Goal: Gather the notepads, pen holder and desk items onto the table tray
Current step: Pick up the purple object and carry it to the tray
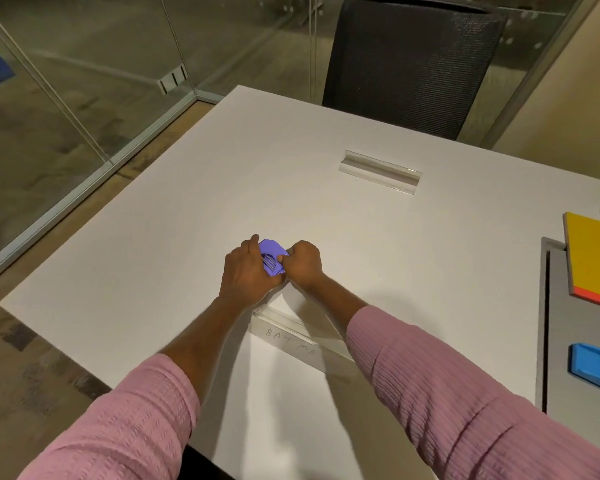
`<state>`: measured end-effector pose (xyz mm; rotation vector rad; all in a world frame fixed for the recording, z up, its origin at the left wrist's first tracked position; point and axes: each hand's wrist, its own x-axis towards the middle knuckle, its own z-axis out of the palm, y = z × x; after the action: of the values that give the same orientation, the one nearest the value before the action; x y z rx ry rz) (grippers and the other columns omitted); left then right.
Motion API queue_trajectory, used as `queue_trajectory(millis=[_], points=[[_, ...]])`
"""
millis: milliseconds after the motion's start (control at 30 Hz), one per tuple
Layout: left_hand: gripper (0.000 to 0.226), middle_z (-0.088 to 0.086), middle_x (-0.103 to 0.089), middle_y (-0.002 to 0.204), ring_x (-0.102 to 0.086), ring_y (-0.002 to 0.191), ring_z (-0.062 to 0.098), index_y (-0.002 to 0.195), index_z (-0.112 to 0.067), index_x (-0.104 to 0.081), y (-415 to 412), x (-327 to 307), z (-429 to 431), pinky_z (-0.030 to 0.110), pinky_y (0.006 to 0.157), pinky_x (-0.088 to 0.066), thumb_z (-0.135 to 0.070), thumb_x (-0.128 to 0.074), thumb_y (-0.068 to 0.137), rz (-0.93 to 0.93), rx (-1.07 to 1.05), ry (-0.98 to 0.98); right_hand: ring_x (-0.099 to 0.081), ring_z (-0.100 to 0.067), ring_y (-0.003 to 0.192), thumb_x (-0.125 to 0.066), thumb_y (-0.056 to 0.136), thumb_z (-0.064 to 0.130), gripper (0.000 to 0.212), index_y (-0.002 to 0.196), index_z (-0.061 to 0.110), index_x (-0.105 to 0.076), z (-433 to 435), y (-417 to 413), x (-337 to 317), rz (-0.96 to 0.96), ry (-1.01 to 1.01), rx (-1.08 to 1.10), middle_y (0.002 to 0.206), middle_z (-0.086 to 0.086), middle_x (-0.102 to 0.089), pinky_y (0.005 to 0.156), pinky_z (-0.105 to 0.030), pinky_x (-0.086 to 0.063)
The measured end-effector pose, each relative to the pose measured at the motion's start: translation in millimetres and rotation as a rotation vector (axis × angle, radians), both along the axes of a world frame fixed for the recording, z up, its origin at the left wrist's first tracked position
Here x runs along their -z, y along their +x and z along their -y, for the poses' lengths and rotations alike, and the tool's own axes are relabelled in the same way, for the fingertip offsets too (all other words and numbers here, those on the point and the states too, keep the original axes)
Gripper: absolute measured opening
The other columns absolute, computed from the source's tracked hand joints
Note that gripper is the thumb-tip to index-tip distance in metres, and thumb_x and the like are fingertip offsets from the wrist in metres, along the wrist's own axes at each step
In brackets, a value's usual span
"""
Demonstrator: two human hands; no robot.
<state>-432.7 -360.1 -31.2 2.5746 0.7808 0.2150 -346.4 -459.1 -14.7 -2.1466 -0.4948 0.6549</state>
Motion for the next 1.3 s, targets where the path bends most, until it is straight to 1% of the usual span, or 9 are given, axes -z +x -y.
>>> queue_trajectory(millis=[100,167,333,433,533,700,800,900,1300], points=[[0.1,0.018,-0.049,0.136,-0.05,0.121,0.034,0.142,-0.004,-0.031,0.0,-8.5,12.8,0.041,0.1,-0.04,-0.048,-0.081,0.067,0.056,-0.004,-0.116,-0.038,-0.009,0.034,-0.061,0.085,0.004,0.048,0.046,0.015,-0.036,23.5,-1.3,-8.5,-0.177,0.134,0.192,0.035,0.007,-0.036,0.04,-0.013,-0.026],[0.103,0.014,-0.045,0.141,-0.047,0.126,0.031,0.144,-0.008,-0.029,0.5,-15.0,25.4,0.042,0.101,-0.041,-0.056,-0.079,0.067,0.022,-0.032,-0.239,-0.053,-0.011,0.041,-0.063,0.087,0.005,0.041,0.05,0.01,-0.047,43.4,-4.5,-18.8,-0.328,0.276,0.324,0.044,0.004,-0.051,0.052,-0.022,-0.041],[0.035,-0.01,-0.067,0.09,-0.063,0.086,0.016,0.108,-0.021,-0.064,9.9,-42.5,73.0,0.018,0.068,-0.043,-0.035,-0.075,0.079,0.07,0.064,-0.568,-0.059,-0.026,0.062,-0.064,0.091,0.009,0.021,0.07,0.004,-0.066,99.3,-12.9,-43.9,-0.53,0.528,0.516,0.079,-0.019,-0.065,0.059,-0.028,-0.051],[0.025,0.003,-0.073,0.091,-0.069,0.082,0.018,0.106,-0.014,-0.063,14.6,-64.6,111.2,0.028,0.069,-0.05,-0.023,-0.072,0.084,0.131,0.118,-0.781,-0.067,-0.026,0.062,-0.065,0.09,0.009,0.027,0.064,0.008,-0.071,138.3,-17.1,-53.4,-0.529,0.599,0.553,0.074,-0.017,-0.071,0.06,-0.03,-0.057],[0.025,0.01,-0.072,0.098,-0.069,0.085,0.023,0.113,-0.009,-0.06,17.4,-82.6,149.7,0.032,0.068,-0.05,-0.02,-0.064,0.091,0.149,0.144,-0.912,-0.07,-0.039,0.08,-0.068,0.087,0.006,0.015,0.081,-0.007,-0.071,178.3,-20.7,-63.6,-0.512,0.63,0.571,0.091,-0.029,-0.071,0.08,-0.048,-0.059],[0.024,0.012,-0.07,0.101,-0.068,0.084,0.023,0.114,-0.011,-0.058,23.2,-100.5,205.7,0.032,0.071,-0.049,-0.025,-0.058,0.095,0.055,0.266,-1.0,-0.07,-0.032,0.086,-0.076,0.081,0.017,0.014,0.089,0.007,-0.072,247.4,-19.7,-74.1,-0.413,0.572,0.619,0.096,-0.019,-0.072,0.082,-0.042,-0.056],[0.04,0.009,-0.069,0.101,-0.066,0.088,0.022,0.115,-0.011,-0.057,29.0,-111.5,233.5,0.033,0.074,-0.045,-0.036,-0.064,0.085,-0.051,0.382,-1.026,-0.064,-0.028,0.104,-0.077,0.081,0.022,0.06,0.131,0.011,-0.046,290.8,-15.2,-83.8,-0.414,0.566,0.704,0.119,-0.009,-0.057,0.086,-0.037,-0.056],[0.051,0.003,-0.065,0.098,-0.059,0.088,0.017,0.115,-0.01,-0.058,37.7,-118.7,260.0,0.032,0.078,-0.042,-0.042,-0.06,0.076,-0.174,0.504,-0.981,-0.064,-0.02,0.1,-0.077,0.081,0.019,0.073,0.141,0.024,-0.035,338.8,-13.0,-89.8,-0.31,0.563,0.696,0.117,-0.003,-0.051,0.081,-0.03,-0.056],[0.025,0.007,-0.066,0.096,-0.06,0.08,0.019,0.117,-0.016,-0.06,63.1,-110.1,391.5,0.027,0.068,-0.047,-0.029,-0.056,0.096,-0.416,0.693,-0.988,-0.068,-0.04,0.103,-0.074,0.082,0.006,0.036,0.116,0.003,-0.062,480.6,-38.9,-68.4,-0.35,0.659,0.873,0.11,-0.021,-0.07,0.093,-0.054,-0.054]])
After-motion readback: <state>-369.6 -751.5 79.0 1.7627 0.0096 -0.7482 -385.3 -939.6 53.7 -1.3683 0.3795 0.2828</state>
